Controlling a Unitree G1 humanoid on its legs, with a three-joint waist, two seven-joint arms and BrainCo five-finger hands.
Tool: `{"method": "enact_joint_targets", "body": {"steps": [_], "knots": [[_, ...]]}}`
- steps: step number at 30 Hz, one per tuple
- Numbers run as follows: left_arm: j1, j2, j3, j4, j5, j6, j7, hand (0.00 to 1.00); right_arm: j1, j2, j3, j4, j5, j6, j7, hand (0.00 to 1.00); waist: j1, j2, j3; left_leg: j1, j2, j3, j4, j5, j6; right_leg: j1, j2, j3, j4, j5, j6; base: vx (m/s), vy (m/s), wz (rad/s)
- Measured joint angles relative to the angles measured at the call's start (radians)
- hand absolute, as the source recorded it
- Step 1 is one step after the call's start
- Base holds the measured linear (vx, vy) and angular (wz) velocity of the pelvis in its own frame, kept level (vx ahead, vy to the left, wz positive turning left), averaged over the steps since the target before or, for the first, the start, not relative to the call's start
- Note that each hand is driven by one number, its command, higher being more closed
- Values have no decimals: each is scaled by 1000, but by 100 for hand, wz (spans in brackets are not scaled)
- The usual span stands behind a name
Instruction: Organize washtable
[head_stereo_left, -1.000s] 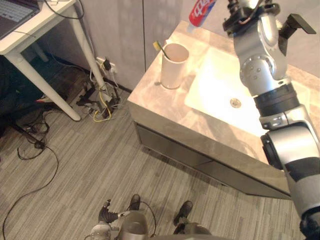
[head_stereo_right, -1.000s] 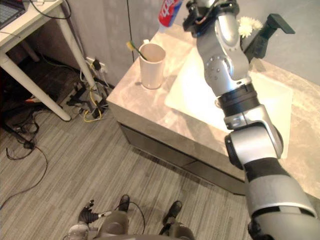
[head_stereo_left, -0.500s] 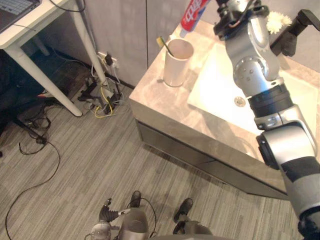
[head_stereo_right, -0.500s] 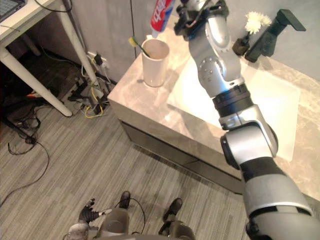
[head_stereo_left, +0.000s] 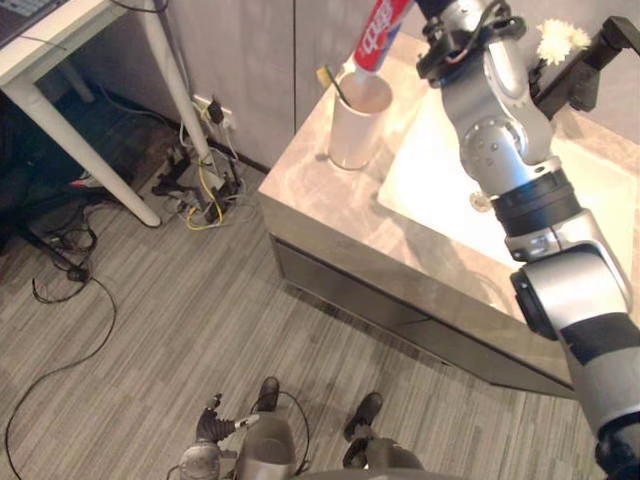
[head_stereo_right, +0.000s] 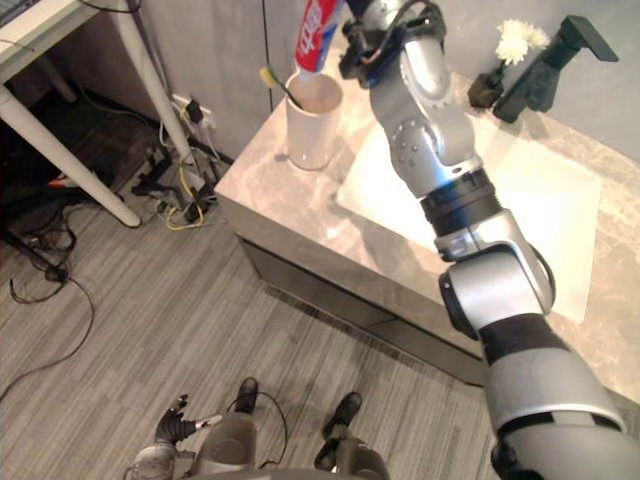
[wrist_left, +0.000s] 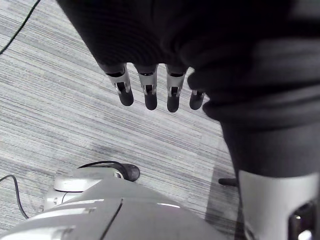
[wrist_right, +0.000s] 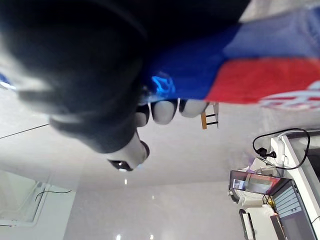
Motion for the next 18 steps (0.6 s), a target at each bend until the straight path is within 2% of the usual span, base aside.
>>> {"method": "enact_joint_targets", "body": {"steps": [18], "knots": [[0, 6, 1, 1, -1, -1, 1, 0, 27, 0, 37, 0, -21, 2, 17, 100, -3, -11, 5, 0, 0, 1, 0, 0, 0, -2, 0, 2, 0, 0, 0, 0, 0, 0]]}}
